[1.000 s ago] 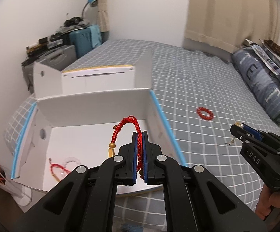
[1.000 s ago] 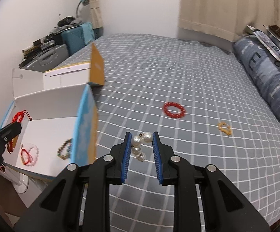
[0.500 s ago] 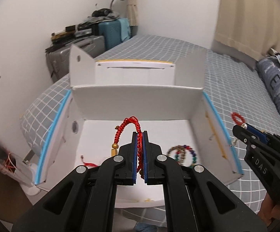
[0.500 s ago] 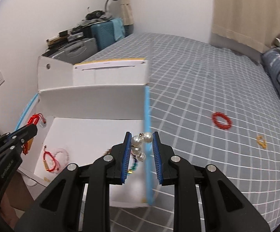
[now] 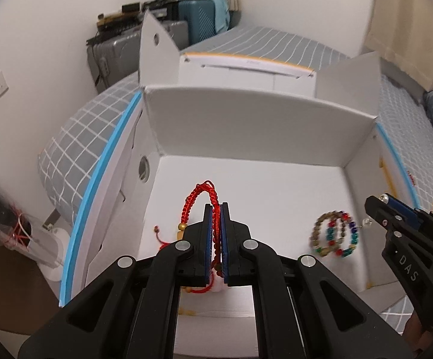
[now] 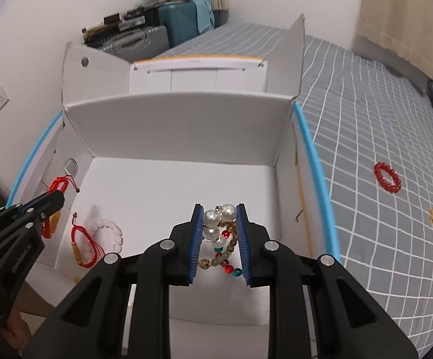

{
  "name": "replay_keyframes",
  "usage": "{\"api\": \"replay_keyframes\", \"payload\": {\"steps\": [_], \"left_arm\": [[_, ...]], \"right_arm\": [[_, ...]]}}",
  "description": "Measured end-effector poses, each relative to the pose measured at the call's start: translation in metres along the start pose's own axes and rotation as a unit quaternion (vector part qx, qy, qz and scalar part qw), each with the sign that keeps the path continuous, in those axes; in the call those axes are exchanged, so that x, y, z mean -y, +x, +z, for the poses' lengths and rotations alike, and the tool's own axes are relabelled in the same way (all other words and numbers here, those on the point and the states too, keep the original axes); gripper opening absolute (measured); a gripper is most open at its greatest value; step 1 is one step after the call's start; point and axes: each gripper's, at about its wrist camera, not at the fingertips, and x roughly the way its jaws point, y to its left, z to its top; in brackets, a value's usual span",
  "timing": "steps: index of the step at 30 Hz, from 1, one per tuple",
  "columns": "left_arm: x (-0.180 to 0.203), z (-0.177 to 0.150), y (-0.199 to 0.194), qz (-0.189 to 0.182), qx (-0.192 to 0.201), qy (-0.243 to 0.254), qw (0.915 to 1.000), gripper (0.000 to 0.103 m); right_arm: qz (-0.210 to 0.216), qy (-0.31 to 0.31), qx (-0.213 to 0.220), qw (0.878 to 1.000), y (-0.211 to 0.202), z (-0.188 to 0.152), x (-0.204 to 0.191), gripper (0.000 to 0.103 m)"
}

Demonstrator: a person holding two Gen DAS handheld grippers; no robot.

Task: Organize jewelry
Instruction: 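Open both tools to drop the bracelet and earring into the box, then move left tool to red bead bracelet while right tool reaches yellow bead bracelet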

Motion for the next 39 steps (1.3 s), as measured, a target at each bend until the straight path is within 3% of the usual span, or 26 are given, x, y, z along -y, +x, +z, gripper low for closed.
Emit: {"api": "replay_keyframes", "payload": {"steps": [13, 15, 16, 18, 24, 32, 39], "left_arm": [[-0.005, -0.002, 0.008, 0.005, -0.016, -0.006, 0.9998, 0.010], [-0.004, -0.002, 0.007, 0.010, -0.014, -0.005, 0.9998, 0.032], [-0.005, -0.002, 0.006, 0.011, -0.011, -0.005, 0.9999, 0.035], [-0.007, -0.001, 0.001, 0.012, -0.004, -0.009, 0.9999, 0.055], [-0.012, 0.001, -0.012, 0.013, 0.019, -0.021, 0.9995, 0.086], [-0.012, 0.005, -0.024, 0.008, 0.033, -0.026, 0.9991, 0.097], [0.002, 0.008, -0.040, -0.003, 0.046, -0.019, 0.9988, 0.097]], "right_arm": [[-0.009, -0.007, -0.022, 1.000, 0.014, -0.003, -0.005, 0.022], [-0.005, -0.007, -0.021, 1.000, 0.013, -0.003, -0.005, 0.025], [-0.003, -0.007, -0.020, 1.000, 0.012, -0.003, -0.005, 0.027], [-0.001, -0.009, -0.014, 1.000, 0.008, -0.002, -0.006, 0.039], [-0.012, -0.017, 0.016, 1.000, -0.010, 0.002, -0.008, 0.069], [-0.024, -0.008, 0.047, 0.999, -0.029, 0.008, 0.003, 0.095], [-0.033, -0.003, 0.052, 0.998, -0.041, 0.003, 0.018, 0.095]]}}
